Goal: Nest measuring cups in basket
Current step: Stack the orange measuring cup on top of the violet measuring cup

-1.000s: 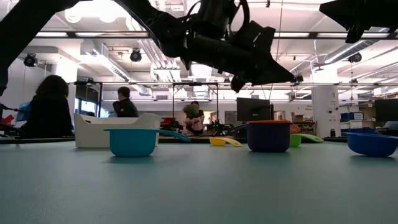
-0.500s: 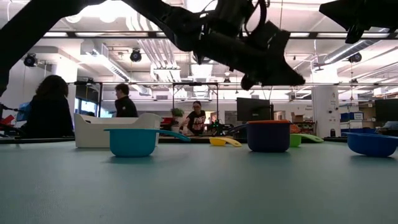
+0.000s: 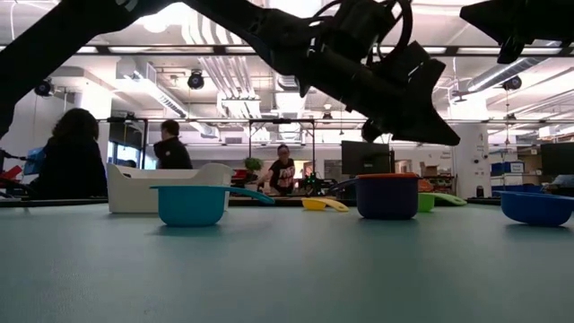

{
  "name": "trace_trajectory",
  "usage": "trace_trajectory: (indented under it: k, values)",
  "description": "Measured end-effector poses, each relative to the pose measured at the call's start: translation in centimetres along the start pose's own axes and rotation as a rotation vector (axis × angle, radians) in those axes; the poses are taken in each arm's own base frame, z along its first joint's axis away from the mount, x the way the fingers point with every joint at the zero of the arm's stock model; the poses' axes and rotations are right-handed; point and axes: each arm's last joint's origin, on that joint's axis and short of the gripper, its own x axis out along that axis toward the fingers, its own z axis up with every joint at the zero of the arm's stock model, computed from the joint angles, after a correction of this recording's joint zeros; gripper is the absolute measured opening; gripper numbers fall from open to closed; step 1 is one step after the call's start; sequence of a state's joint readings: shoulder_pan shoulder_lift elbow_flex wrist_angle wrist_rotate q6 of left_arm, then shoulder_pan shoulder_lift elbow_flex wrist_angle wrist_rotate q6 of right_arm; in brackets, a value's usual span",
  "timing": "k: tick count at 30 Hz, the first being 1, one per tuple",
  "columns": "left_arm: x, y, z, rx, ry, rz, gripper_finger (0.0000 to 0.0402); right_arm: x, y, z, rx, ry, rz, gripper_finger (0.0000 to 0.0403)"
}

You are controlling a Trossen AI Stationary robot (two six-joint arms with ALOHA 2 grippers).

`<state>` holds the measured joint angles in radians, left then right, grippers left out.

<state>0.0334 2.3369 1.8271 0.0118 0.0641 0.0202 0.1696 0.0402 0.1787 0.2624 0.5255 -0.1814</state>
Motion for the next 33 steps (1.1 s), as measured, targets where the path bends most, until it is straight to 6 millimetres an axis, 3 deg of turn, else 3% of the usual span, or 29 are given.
trace_trajectory:
  k: [7,13,18,26,33]
  values:
    - [1.0,1.3,0.2,0.138,0.145,0.025,0.0000,0.0,0.0,0.0,-0.001,0.000,0.000,0.0009]
    - [2.0,1.5,2.0,0.177,0.259,0.011,0.0000,0.0,0.0,0.0,0.000,-0.003,-0.001,0.0009]
    - [3.4,1.8,-0.3,0.179,0.329,0.073,0.0000,0.0,0.0,0.0,-0.004,0.003,0.000,0.0009]
    - [3.4,1.9,-1.1,0.169,0.370,0.110,0.0000,0.1,0.1,-0.1,-0.002,0.012,0.001,0.0009]
    - [2.9,1.4,0.5,0.178,0.339,0.105,0.0000,0.1,0.1,-0.2,-0.006,0.020,0.003,0.0009]
